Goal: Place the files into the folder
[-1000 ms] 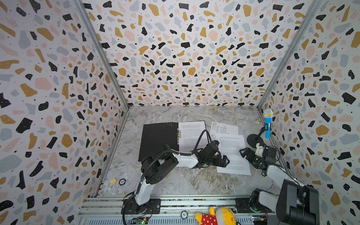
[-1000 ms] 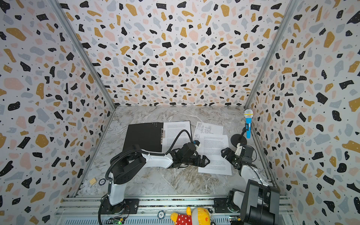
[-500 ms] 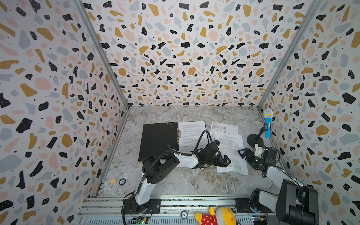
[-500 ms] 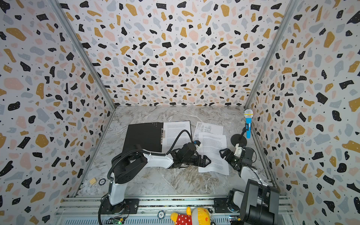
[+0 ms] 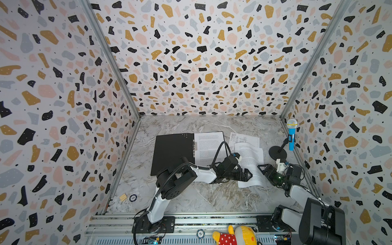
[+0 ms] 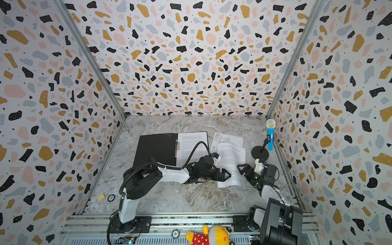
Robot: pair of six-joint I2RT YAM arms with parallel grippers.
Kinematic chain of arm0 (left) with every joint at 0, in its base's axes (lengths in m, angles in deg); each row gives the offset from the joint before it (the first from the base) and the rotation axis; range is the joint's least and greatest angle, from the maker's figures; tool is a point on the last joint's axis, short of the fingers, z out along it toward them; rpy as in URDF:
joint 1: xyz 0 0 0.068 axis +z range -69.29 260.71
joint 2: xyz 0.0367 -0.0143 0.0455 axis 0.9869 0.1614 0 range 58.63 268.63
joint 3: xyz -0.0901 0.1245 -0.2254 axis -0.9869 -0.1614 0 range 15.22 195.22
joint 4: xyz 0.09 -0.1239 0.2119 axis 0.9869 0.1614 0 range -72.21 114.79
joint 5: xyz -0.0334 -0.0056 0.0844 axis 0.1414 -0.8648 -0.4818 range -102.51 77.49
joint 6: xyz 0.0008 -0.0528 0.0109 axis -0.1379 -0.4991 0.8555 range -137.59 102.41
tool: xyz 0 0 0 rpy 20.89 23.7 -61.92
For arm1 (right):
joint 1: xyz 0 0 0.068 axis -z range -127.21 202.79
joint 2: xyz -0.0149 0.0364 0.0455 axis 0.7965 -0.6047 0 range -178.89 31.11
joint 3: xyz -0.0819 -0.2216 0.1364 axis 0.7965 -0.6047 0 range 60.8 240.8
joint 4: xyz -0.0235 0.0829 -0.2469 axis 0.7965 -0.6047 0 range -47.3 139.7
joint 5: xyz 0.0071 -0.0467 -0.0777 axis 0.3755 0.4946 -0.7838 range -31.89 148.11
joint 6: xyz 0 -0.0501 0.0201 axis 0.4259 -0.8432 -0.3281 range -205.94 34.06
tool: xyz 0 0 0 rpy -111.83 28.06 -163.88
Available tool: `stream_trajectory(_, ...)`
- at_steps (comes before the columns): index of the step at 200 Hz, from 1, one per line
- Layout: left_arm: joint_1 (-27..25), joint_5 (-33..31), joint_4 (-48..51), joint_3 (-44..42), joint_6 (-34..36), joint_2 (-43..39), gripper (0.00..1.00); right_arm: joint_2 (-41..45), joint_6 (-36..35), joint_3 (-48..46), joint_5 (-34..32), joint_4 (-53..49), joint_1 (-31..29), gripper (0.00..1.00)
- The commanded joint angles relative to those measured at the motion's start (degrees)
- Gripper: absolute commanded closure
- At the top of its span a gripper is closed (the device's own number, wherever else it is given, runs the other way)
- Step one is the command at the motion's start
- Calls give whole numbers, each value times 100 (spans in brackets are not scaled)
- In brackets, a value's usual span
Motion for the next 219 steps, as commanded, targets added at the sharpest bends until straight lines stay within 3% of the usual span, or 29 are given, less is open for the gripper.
stream_trajectory(1,-17,80,-63,-41,-50,136,0,11,121,-267,71,-563,6,9)
stream_trajectory(155,-17,90,464,277,280,289,0,475,179,-486,347,-529,61,5)
stream_trajectory(219,-18,131,547,407,308,395,0,256,32,-507,343,-525,63,10)
